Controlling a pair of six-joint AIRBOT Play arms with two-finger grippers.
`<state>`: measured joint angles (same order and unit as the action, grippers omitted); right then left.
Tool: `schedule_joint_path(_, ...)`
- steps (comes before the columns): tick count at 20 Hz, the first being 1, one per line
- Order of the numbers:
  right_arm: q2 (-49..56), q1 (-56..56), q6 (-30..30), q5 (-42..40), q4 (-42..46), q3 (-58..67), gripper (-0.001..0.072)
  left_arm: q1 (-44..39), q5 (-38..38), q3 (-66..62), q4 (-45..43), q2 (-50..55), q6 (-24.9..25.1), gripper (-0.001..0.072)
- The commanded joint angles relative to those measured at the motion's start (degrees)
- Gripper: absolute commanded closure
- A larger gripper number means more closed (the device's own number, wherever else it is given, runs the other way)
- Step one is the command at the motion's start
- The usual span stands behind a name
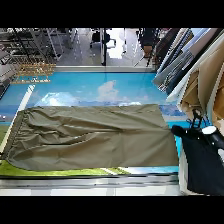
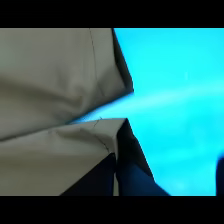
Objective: Fold the clothes and pants, and hang the long-sleeved shirts on hangers.
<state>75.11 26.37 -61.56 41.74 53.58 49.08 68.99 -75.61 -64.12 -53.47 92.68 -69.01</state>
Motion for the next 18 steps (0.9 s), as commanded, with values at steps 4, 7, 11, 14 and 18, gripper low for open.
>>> schedule_joint_path(4, 7.08, -1.60, -9.07, 13.05, 0.42, 13.11, 0.0164, -0.02, -0.52, 0.02, -0.46, 0.00, -0.04, 0.0151)
schedule_joint_path(7, 3.15, 1.84, -8.85, 24.57, 1.07, 9.35, 0.0272, -0.07, 0.24, 0.39, -1.55, -0.07, -0.04, 0.0152)
schedule_joint_path(11, -9.57, 7.50, -11.89, 28.52, 1.90, -7.32, 0.0283, -0.09, 6.08, 3.61, -1.49, -0.22, -0.04, 0.0152)
schedule_joint_path(14, -14.56, 9.35, -15.63, 32.65, 5.05, -14.40, 0.0283, -0.09, 10.12, 7.02, 0.50, -0.22, 0.02, 0.0155)
schedule_joint_path(18, -14.60, 9.31, -21.18, 34.64, 9.88, -15.63, 0.0283, -0.07, 9.90, 7.74, 1.29, -0.24, 1.97, 0.0526)
